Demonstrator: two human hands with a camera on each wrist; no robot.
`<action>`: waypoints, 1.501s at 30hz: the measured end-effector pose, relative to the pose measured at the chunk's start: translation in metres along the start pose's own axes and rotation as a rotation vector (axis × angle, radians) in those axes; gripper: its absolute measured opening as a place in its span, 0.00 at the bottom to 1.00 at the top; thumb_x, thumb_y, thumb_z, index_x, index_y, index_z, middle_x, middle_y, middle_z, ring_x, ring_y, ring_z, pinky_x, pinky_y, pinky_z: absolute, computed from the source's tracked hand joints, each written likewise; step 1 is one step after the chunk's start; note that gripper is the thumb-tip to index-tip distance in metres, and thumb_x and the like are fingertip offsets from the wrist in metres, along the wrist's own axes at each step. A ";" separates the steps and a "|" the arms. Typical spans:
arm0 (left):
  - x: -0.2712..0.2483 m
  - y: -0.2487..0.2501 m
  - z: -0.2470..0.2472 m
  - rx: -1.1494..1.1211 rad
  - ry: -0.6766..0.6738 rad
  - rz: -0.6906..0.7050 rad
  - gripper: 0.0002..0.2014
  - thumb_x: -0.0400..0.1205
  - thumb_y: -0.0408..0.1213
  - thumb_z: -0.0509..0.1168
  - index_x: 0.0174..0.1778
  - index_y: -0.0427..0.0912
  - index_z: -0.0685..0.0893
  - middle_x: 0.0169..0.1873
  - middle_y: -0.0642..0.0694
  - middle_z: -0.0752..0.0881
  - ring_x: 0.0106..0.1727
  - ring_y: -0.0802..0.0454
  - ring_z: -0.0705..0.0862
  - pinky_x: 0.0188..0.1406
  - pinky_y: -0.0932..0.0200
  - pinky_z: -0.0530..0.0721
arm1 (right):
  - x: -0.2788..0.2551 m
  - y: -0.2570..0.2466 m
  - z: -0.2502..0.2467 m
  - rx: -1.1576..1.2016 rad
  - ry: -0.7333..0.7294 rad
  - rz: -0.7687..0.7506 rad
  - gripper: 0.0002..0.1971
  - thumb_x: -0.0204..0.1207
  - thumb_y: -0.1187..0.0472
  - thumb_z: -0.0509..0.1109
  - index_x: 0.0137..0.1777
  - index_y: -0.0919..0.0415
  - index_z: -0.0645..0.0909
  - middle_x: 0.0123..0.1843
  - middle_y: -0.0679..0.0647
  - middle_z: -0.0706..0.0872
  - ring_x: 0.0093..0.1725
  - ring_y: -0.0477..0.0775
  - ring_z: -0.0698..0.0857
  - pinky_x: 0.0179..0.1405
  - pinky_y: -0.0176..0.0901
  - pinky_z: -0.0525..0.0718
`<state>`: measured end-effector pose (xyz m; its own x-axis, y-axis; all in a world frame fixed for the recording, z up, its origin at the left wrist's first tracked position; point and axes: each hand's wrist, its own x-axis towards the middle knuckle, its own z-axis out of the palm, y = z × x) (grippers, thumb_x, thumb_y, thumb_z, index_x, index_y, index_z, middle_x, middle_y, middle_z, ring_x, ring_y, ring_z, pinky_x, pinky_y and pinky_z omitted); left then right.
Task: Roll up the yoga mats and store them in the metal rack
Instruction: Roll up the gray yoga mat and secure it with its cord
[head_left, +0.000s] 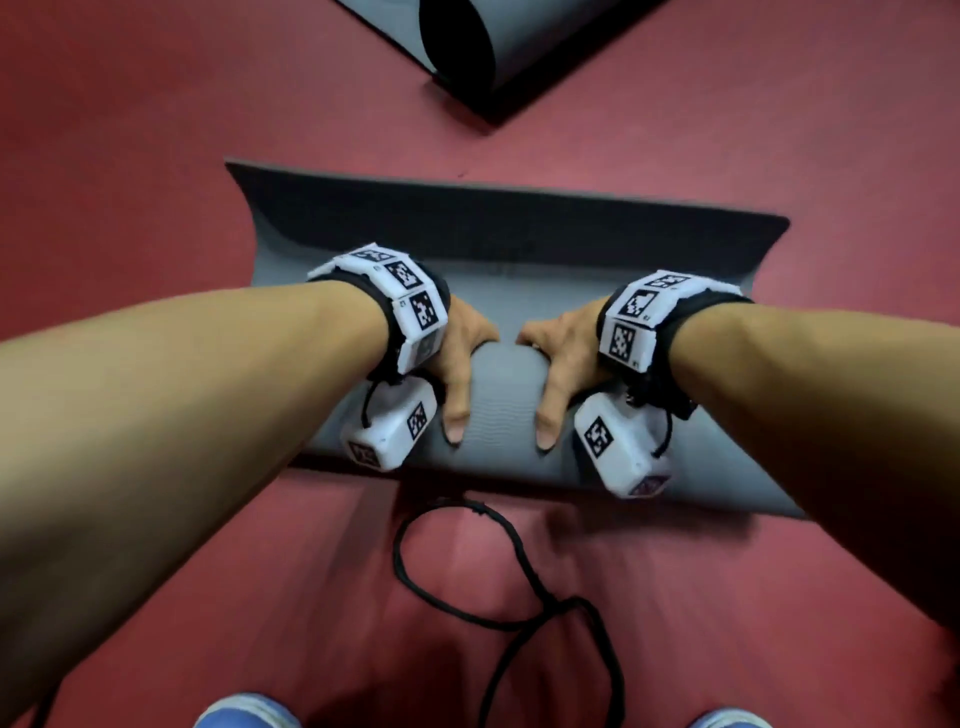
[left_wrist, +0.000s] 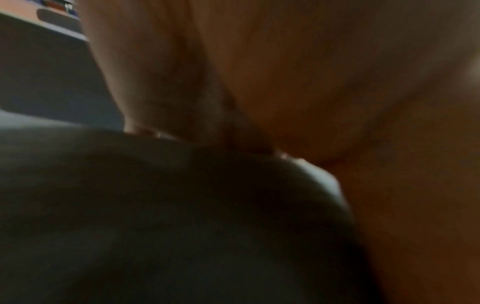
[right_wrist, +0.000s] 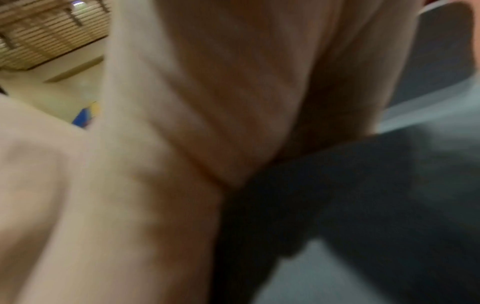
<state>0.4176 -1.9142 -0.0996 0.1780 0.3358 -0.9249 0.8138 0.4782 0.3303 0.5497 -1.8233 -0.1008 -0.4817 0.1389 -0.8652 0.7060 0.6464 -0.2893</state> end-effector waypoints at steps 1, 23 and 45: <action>0.005 0.001 0.008 -0.045 -0.131 -0.007 0.34 0.58 0.35 0.87 0.62 0.41 0.85 0.53 0.43 0.92 0.57 0.43 0.90 0.61 0.39 0.86 | -0.001 0.004 0.009 0.079 -0.116 0.027 0.46 0.50 0.54 0.90 0.70 0.51 0.72 0.58 0.47 0.86 0.55 0.50 0.87 0.53 0.48 0.89; 0.008 -0.010 -0.010 0.355 1.091 -0.186 0.19 0.88 0.54 0.49 0.61 0.45 0.78 0.57 0.33 0.84 0.58 0.29 0.82 0.48 0.47 0.76 | 0.005 -0.005 0.012 -0.276 0.553 -0.050 0.62 0.43 0.19 0.74 0.78 0.47 0.61 0.71 0.57 0.72 0.71 0.65 0.73 0.65 0.65 0.75; 0.033 0.005 0.009 0.577 1.168 -0.146 0.51 0.72 0.45 0.74 0.85 0.40 0.50 0.76 0.36 0.62 0.73 0.34 0.65 0.62 0.41 0.70 | 0.013 0.003 0.008 -0.510 0.953 -0.299 0.13 0.78 0.53 0.62 0.46 0.64 0.80 0.42 0.65 0.84 0.42 0.71 0.84 0.32 0.50 0.67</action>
<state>0.4324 -1.9081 -0.1299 -0.2753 0.9509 -0.1414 0.9548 0.2533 -0.1557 0.5494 -1.8260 -0.1163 -0.9512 0.3028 -0.0585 0.3055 0.9512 -0.0427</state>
